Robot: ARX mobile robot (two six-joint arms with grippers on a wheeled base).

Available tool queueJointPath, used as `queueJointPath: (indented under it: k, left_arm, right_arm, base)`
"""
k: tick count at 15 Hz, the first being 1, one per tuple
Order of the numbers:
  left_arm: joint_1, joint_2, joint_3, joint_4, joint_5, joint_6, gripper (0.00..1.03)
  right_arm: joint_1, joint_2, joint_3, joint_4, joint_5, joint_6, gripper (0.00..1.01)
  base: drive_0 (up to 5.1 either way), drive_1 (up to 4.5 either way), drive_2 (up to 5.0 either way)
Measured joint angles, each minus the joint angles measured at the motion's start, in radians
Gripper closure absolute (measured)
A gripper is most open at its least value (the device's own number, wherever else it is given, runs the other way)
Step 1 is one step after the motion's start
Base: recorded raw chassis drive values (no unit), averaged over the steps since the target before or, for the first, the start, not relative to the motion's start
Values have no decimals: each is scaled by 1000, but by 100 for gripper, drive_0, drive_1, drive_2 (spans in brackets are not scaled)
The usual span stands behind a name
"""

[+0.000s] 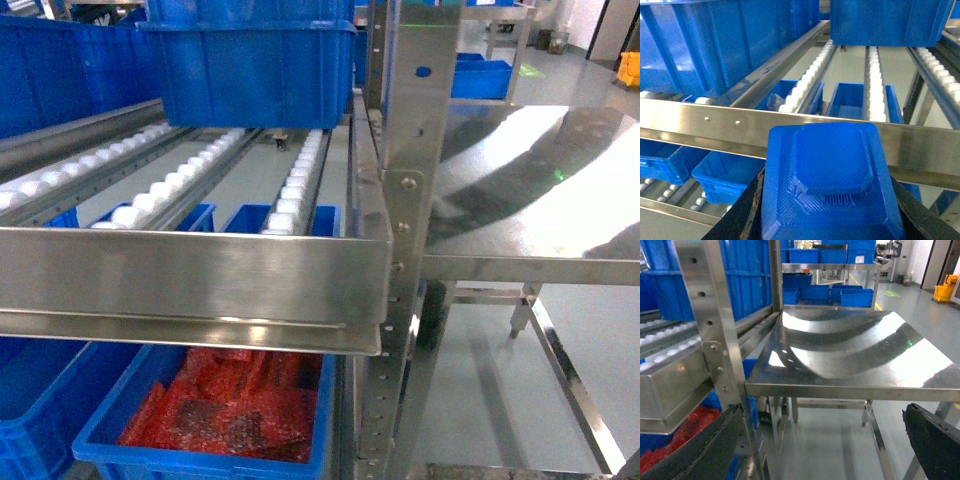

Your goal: Pick blue part to blue bin on bottom shelf

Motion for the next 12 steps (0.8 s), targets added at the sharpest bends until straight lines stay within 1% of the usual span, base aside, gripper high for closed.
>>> queueJointPath:
  k: [12]
  left_arm:
    - [-1, -1, 0, 3, 0, 0, 60]
  right_arm:
    - [0, 0, 0, 0, 0, 0, 3]
  base:
    - [-494, 247, 247]
